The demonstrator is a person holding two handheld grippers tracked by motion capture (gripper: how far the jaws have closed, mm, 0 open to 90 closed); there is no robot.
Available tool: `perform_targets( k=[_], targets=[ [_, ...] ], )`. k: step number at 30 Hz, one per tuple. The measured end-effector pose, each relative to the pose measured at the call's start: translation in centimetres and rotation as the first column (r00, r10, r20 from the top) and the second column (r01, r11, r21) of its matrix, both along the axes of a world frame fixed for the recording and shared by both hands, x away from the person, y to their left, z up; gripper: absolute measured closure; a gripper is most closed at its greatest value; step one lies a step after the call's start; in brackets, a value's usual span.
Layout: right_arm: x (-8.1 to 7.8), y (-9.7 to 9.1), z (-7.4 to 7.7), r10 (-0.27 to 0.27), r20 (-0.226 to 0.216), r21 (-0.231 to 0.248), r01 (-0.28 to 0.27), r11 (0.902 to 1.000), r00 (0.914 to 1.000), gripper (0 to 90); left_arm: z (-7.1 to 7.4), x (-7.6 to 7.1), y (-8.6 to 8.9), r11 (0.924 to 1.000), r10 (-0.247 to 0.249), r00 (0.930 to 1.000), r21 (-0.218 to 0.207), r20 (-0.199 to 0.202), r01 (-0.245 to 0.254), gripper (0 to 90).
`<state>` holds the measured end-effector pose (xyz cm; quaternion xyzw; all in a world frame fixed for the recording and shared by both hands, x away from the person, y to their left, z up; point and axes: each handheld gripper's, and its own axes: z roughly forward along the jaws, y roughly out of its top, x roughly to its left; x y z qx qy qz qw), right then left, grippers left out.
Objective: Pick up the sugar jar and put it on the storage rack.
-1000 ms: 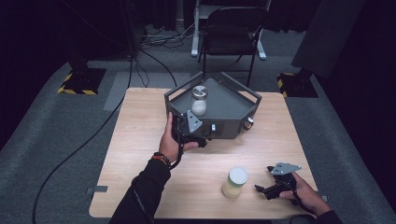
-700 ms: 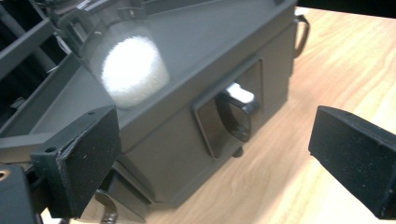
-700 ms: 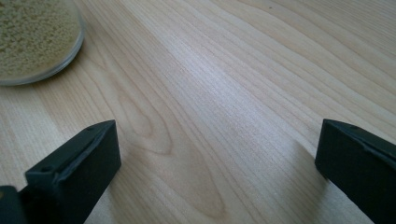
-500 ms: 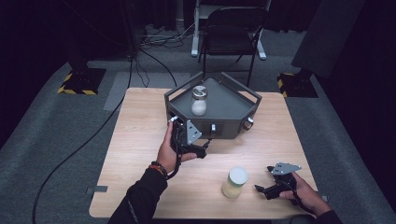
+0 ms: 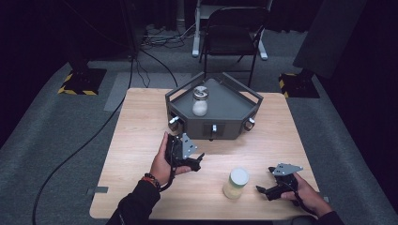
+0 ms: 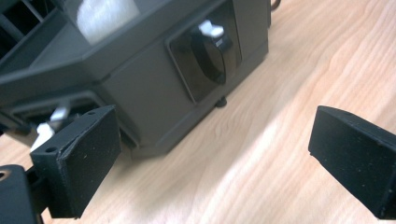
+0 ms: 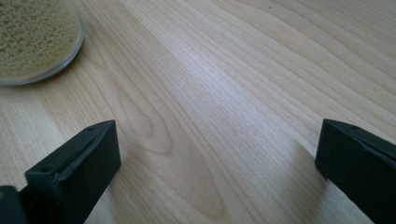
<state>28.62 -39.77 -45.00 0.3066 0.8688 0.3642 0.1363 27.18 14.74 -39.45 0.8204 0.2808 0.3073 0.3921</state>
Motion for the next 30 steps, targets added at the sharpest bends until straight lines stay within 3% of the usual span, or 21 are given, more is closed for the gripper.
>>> perform_targets(
  k=[13, 21, 30],
  targets=[
    [0.0, 0.0, 0.0, 0.000, -0.001, 0.000, 0.000, 1.0000, 1.0000, 0.0, -1.4, -1.6, 0.9, 0.9994, -0.009, 0.9993, 0.034, -0.035, 0.010, 2.1],
    [0.0, 0.0, 0.0, 0.000, -0.001, 0.000, 0.000, 1.0000, 1.0000, 0.0, -2.4, -2.5, 1.3, 0.9941, -0.021, 0.9982, 0.105, -0.057, 0.027, 2.6],
    [0.0, 0.0, 0.0, 0.000, 0.000, 0.000, 0.000, 1.0000, 1.0000, 0.0, -3.3, -2.9, 2.3, 0.9945, -0.010, 0.9955, 0.103, -0.094, 0.019, 2.7]
  ],
)
